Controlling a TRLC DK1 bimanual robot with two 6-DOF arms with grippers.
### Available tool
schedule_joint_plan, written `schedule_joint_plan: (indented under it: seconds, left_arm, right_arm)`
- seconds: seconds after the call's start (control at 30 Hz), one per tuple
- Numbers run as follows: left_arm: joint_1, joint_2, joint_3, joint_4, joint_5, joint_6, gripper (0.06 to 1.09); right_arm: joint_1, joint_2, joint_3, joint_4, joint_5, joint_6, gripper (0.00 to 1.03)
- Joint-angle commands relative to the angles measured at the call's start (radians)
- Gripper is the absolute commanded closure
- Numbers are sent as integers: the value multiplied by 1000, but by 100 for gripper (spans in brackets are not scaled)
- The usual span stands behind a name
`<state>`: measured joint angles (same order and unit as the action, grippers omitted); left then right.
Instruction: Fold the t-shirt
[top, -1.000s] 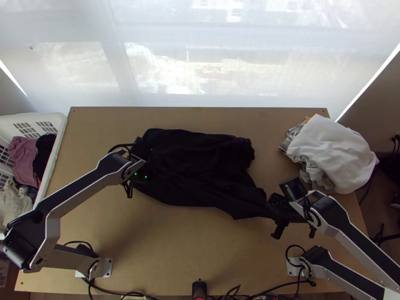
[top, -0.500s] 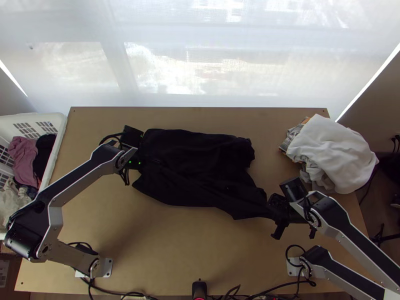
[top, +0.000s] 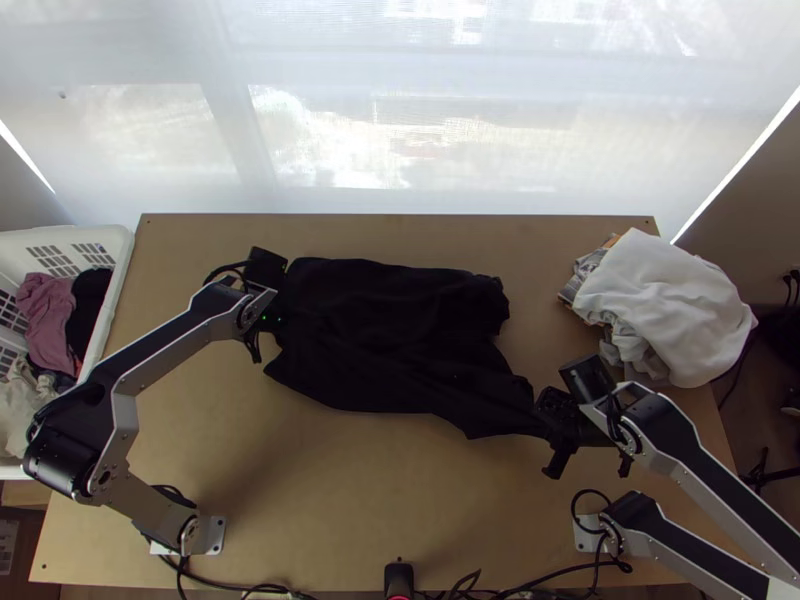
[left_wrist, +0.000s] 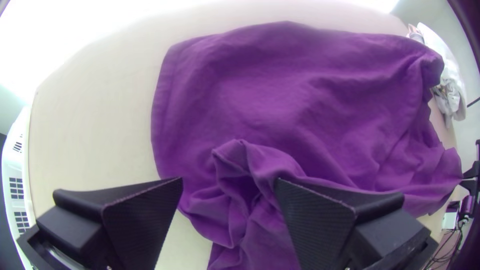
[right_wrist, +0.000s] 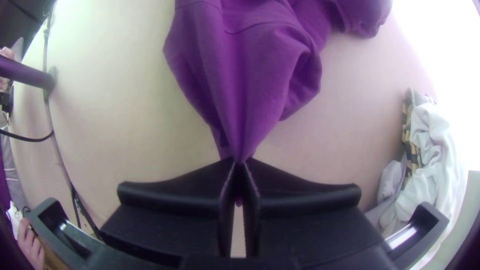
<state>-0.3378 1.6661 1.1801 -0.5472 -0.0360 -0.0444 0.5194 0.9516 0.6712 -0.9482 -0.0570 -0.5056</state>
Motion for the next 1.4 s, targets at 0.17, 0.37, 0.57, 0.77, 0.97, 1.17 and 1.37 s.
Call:
schedule_joint_plan:
  seconds: [0.17, 0.37, 0.57, 0.77, 0.97, 1.17, 1.37]
  left_arm:
    - [39, -3, 47, -40, -19, -28, 20]
    - [26, 15, 42, -65, -15, -41, 25]
    - [5, 40, 39, -63, -12, -48, 25]
    - [-20, 43, 41, -51, -4, -51, 25]
    - [-30, 53, 38, -45, 12, -60, 30]
    - [-33, 60, 21, -16, 22, -61, 42]
    - [-24, 77, 13, 10, 24, -61, 67]
  right_arm:
    - [1, 3, -10, 2, 3, -4, 100]
    - [-2, 3, -10, 3, 5, -4, 100]
    - [-5, 3, -7, 3, 8, -4, 100]
    - [-9, 1, -5, 3, 8, -4, 100]
    - [-10, 1, -4, 3, 8, -4, 100]
    - [-12, -1, -1, 2, 8, -2, 100]
    - [-13, -4, -1, 0, 8, -2, 100]
